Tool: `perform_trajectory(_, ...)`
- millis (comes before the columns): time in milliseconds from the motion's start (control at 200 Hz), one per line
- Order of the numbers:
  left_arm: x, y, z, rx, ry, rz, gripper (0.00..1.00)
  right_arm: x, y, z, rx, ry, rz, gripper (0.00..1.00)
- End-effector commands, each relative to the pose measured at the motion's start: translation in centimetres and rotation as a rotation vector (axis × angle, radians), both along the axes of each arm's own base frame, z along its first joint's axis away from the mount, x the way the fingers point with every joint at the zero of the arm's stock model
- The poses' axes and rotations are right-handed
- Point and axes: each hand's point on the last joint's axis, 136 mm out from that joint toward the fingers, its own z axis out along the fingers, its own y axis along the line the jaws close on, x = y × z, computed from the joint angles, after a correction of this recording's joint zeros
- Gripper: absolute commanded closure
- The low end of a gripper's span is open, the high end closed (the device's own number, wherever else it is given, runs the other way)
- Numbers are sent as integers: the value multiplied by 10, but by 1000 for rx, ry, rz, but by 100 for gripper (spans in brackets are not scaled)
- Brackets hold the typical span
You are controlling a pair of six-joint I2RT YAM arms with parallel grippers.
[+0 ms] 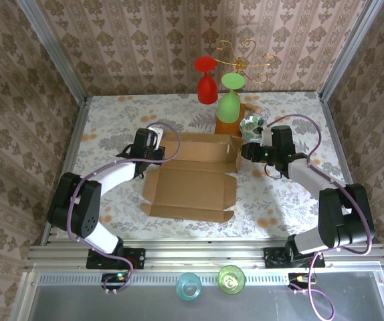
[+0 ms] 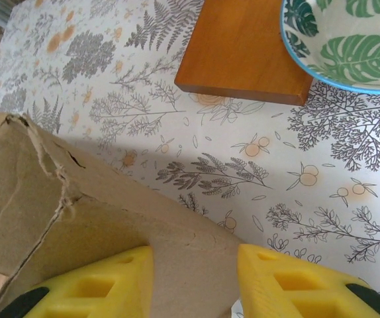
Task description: Fold the paper box
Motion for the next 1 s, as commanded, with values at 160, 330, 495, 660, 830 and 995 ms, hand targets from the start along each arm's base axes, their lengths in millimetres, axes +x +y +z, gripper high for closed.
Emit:
perform_trajectory(160,5,-1,-2,11,16,4,100,-14,17,-3,-95,7,150,61)
perform_trajectory(330,7,-2,-1,12,14,-2,100,-15,18,-5,-142,-2,187,60)
perform_trajectory(495,8,-2,0,23,12,-14,100,-5,8,-3,-205,-28,187,58)
perform_trajectory(660,8,-3,1,33,13,-34,100,5,2,-4,-257,-41,209,53)
perform_trajectory(830,7,-2,1,36,20,-41,100,9,9,0,-241,-87,296,47)
perform_trajectory(995,9,4,3,23,20,-22,100,8,5,20,-136,-101,245,55)
